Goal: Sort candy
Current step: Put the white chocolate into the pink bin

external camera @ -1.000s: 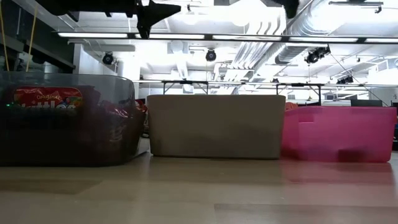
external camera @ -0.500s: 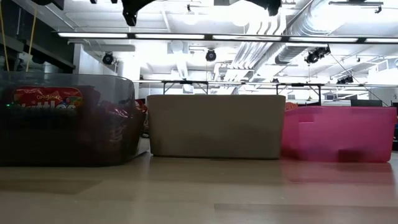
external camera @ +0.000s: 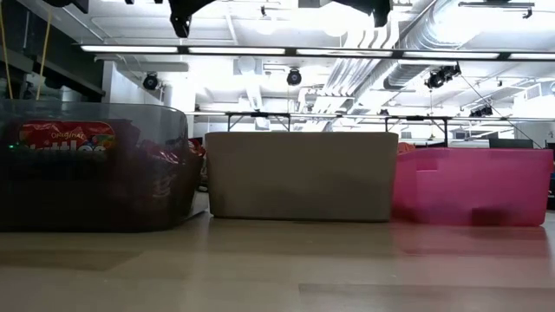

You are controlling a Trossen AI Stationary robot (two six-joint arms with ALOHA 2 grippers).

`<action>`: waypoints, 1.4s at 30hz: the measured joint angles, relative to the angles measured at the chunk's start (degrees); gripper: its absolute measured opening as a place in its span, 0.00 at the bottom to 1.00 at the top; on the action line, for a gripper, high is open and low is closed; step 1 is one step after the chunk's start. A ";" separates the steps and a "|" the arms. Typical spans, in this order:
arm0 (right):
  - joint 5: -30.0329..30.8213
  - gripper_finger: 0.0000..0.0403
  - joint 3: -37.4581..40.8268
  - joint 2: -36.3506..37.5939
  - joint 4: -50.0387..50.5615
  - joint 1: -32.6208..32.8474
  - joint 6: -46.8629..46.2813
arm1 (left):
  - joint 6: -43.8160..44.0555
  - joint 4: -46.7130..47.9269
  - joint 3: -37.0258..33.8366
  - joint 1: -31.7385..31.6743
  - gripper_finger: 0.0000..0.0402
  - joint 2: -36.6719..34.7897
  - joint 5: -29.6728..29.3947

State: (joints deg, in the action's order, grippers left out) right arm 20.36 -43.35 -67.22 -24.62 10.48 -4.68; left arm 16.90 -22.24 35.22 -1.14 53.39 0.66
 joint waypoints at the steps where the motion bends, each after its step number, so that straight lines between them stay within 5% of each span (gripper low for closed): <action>1: 0.00 0.62 0.00 0.00 0.00 0.00 0.00 | 2.84 0.09 0.04 0.11 0.51 0.00 0.55; 4: 0.00 0.62 0.00 0.00 0.00 0.00 0.02 | 6.77 8.38 3.40 2.04 0.51 0.00 4.71; 8: 0.15 0.62 0.00 0.00 0.00 0.00 0.18 | 5.71 31.04 13.74 10.37 0.49 1.90 4.12; 14: 0.25 0.62 0.00 0.00 0.59 0.00 0.19 | 9.29 67.67 26.77 27.95 0.49 8.09 0.49; 17: 0.35 0.62 0.00 0.00 1.38 0.00 0.19 | 15.83 74.45 27.36 37.42 0.49 10.89 -0.88; 26: 0.35 0.62 0.00 0.00 2.24 0.00 0.19 | 19.60 74.99 19.55 58.15 0.49 21.45 -7.53; 35: 1.05 0.62 0.00 0.00 3.11 -0.40 -2.33 | 12.42 63.92 13.05 60.14 0.49 31.34 -5.86; 42: 1.09 0.62 0.00 0.00 3.77 -0.76 -2.98 | 10.45 63.80 9.15 60.11 0.49 33.78 -6.99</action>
State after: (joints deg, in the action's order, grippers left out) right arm 21.45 -43.35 -67.22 -20.85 9.72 -7.66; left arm 27.35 41.56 44.37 58.97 87.17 -6.33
